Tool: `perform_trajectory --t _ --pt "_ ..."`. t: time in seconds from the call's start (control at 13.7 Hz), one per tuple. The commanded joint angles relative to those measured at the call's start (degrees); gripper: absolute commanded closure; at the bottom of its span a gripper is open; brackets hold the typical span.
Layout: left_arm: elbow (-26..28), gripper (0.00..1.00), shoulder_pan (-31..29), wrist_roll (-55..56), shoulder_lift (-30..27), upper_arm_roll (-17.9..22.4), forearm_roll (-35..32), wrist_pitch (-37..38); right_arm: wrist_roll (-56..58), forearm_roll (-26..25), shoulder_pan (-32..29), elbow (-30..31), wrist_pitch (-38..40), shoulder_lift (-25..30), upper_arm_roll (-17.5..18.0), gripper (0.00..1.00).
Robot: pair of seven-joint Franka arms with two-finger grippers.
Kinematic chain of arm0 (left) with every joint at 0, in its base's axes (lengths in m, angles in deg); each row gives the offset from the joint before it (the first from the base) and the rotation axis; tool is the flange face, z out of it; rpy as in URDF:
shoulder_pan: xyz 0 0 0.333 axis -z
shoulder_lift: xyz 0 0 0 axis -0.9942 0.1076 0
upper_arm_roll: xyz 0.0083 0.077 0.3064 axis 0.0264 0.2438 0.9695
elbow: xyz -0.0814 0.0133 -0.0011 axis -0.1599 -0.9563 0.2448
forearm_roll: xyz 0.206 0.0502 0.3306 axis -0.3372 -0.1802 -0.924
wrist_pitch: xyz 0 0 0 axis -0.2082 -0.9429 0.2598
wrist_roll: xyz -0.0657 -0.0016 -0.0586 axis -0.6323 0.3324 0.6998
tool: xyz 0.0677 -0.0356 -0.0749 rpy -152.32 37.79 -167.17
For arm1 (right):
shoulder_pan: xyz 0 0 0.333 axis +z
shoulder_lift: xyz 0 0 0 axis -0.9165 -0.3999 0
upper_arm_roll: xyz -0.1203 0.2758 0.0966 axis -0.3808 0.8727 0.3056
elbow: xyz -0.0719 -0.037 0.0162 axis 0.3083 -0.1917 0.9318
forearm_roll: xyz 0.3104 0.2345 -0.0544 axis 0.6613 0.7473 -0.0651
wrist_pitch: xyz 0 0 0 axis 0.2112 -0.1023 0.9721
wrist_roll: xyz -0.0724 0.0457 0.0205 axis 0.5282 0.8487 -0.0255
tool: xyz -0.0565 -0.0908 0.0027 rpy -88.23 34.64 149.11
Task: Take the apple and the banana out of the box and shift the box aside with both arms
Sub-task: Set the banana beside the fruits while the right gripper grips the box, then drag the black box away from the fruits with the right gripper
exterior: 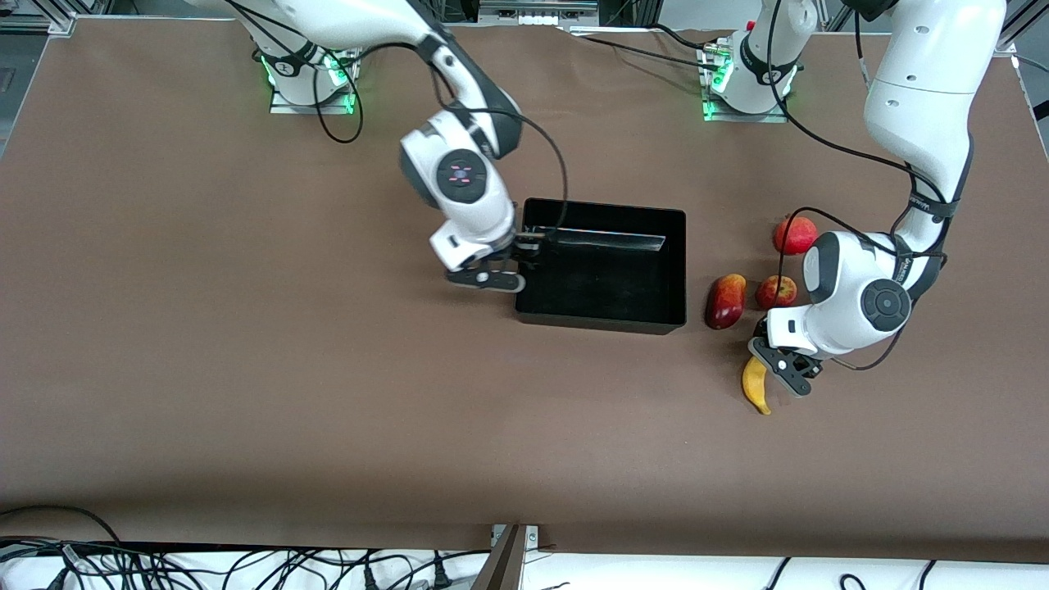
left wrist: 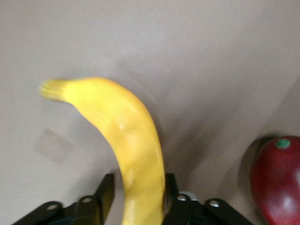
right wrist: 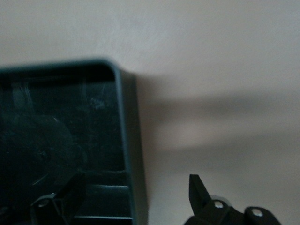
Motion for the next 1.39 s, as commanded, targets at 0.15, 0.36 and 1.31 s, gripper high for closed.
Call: perform_trajectory --t 0.15,0.36,1.31 --pt "0.63 0.00 -0.60 2.25 -15.78 0.20 -0.49 12.56 -1.02 0.48 2.25 -1.30 -3.90 -4.20 -0.88 1.00" --pt "0.72 0.00 -0.69 14.00 -30.11 0.20 -1.10 27.78 0.20 0.48 1.89 -0.69 -3.02 -3.94 -0.97 1.00" --pt "-0.60 0.00 -2.71 33.29 -43.16 0.82 -0.31 45.23 40.49 3.18 -2.22 4.30 23.79 13.62 -29.15 1.00"
